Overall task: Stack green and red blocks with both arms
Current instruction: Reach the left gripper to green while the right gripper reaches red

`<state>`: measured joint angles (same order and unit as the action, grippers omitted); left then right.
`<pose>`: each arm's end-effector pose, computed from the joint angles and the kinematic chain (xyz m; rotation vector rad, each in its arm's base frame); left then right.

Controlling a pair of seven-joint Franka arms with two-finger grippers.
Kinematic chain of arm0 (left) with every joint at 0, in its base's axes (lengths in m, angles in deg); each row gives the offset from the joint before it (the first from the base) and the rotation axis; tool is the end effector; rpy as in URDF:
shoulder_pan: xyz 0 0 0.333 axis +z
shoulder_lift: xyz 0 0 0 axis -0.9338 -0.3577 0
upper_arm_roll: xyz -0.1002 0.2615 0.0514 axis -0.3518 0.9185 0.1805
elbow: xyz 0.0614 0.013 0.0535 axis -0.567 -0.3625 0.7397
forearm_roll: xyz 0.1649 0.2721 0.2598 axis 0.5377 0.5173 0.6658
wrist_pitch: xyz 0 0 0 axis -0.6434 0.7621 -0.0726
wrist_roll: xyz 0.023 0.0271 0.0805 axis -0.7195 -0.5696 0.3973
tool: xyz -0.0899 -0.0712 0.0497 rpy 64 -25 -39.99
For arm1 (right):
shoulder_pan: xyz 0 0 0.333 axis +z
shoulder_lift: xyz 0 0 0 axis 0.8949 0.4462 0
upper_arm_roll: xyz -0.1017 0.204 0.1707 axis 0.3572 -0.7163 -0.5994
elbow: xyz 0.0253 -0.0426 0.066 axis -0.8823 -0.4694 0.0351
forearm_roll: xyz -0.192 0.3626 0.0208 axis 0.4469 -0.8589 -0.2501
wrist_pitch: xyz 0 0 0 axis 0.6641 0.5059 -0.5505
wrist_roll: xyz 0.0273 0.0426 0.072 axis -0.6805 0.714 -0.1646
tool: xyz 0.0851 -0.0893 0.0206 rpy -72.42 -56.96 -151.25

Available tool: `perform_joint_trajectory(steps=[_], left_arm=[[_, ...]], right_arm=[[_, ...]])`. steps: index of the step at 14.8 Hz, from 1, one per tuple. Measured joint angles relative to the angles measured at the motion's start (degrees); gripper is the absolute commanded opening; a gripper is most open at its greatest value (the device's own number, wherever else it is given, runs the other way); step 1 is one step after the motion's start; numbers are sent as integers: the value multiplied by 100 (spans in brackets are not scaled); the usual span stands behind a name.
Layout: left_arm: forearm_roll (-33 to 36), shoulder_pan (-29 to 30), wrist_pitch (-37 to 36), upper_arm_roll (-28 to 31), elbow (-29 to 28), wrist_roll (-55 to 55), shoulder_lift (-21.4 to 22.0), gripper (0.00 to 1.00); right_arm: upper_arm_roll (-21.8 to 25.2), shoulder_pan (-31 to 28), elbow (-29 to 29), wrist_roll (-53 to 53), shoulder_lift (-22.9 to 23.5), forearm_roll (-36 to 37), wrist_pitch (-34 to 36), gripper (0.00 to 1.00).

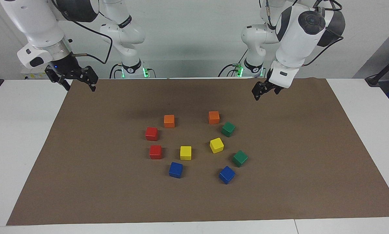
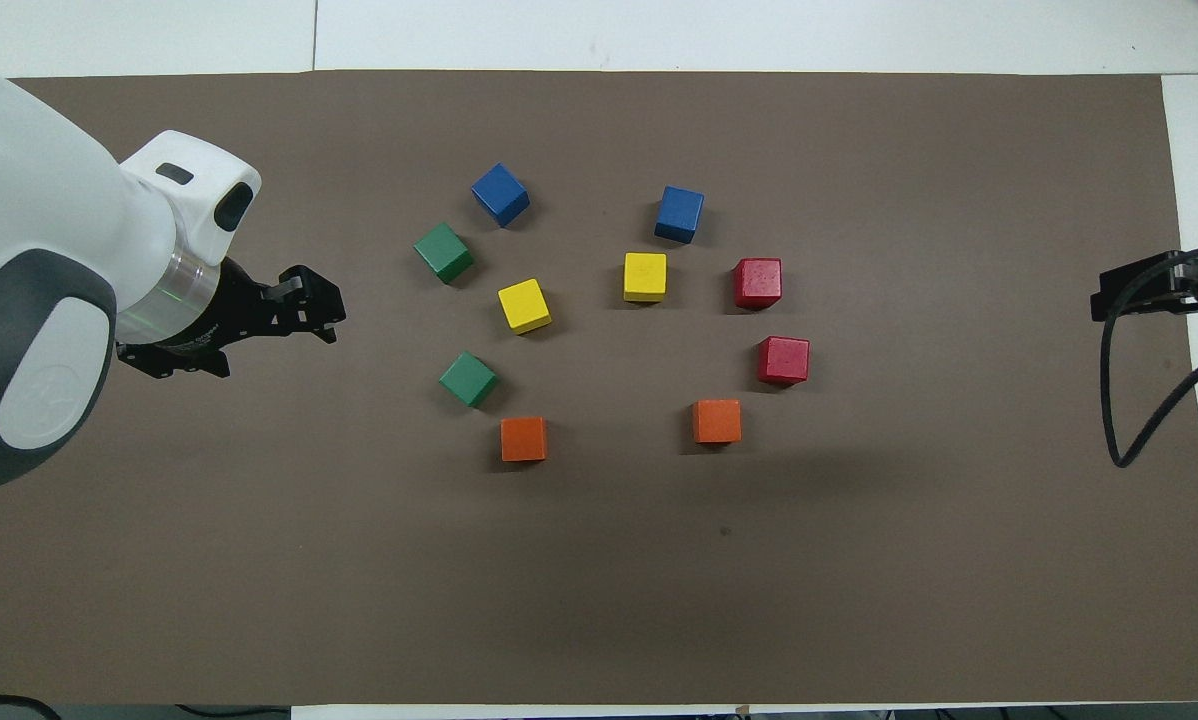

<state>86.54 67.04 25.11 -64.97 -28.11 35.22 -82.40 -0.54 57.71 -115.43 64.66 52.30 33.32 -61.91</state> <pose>0.5496 -0.1814 0.5136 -3.1022 -0.3741 0.1836 0.5676 -0.0284 0.5587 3.1264 -0.1031 -0.0406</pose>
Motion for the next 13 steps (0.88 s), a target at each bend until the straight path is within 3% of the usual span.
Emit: perform_joint_trajectory(steps=[5,9,13], left_arm=[[-1,-7,236,-102,-141,-313,-6,100],[-1,-261,1038,-282,-730,-1011,-116,100],[68,-529,1597,-290,-918,-1590,-589,100]], right_arm=[[-25,74,-814,-56,101,-2,-988,98],[-51,677,-909,-931,367,-2,-1352,98],[-71,1104,-924,-1378,636,-2,-1549,98]])
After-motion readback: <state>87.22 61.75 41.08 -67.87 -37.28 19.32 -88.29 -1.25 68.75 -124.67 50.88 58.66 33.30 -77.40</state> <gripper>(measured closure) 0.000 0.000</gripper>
